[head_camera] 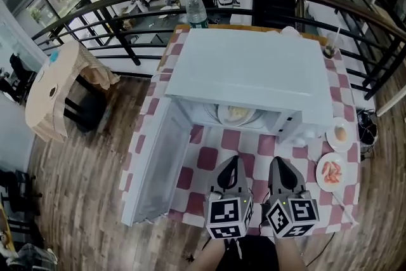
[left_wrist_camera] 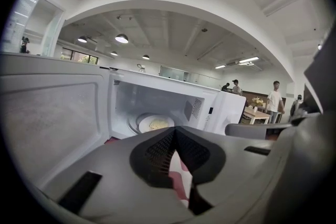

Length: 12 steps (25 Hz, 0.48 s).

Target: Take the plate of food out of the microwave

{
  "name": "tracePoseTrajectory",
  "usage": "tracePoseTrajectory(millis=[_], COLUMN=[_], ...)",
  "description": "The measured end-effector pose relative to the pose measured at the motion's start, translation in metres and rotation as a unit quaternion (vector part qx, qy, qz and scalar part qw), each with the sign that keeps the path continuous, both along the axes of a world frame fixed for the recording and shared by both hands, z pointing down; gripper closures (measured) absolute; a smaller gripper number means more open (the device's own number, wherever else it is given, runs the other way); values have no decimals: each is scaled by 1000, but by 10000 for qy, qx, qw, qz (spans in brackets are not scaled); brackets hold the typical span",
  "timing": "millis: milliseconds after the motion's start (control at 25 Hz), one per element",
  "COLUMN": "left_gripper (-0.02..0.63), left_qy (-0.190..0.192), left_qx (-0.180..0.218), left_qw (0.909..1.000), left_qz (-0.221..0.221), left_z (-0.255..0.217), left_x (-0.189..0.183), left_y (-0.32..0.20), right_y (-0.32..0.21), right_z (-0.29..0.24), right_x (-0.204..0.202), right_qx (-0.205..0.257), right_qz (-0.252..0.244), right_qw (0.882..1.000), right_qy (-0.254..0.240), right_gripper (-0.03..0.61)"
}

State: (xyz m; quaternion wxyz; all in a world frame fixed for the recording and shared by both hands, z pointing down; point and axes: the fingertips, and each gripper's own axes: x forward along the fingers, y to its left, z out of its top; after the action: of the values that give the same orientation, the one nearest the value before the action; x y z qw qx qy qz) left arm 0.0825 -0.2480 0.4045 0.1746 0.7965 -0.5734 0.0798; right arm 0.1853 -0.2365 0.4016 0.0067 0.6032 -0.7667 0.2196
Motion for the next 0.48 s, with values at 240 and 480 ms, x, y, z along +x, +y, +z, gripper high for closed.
tracePoseTrajectory(millis=[240,480], left_gripper=[606,606], left_qy=[78,95], left_qx=[-119,-234], left_qw=[9997,9991], left_qz=[-197,-334], left_z=[8,16], left_x=[4,5], left_y=[-14,-22], right_y=[-18,-29], right_z=[9,16], right_x=[3,3], right_qx=[-88,-142], right_qz=[-197,-348], right_qw=[9997,9993], right_qy=[-82,-67], right_gripper=[583,583])
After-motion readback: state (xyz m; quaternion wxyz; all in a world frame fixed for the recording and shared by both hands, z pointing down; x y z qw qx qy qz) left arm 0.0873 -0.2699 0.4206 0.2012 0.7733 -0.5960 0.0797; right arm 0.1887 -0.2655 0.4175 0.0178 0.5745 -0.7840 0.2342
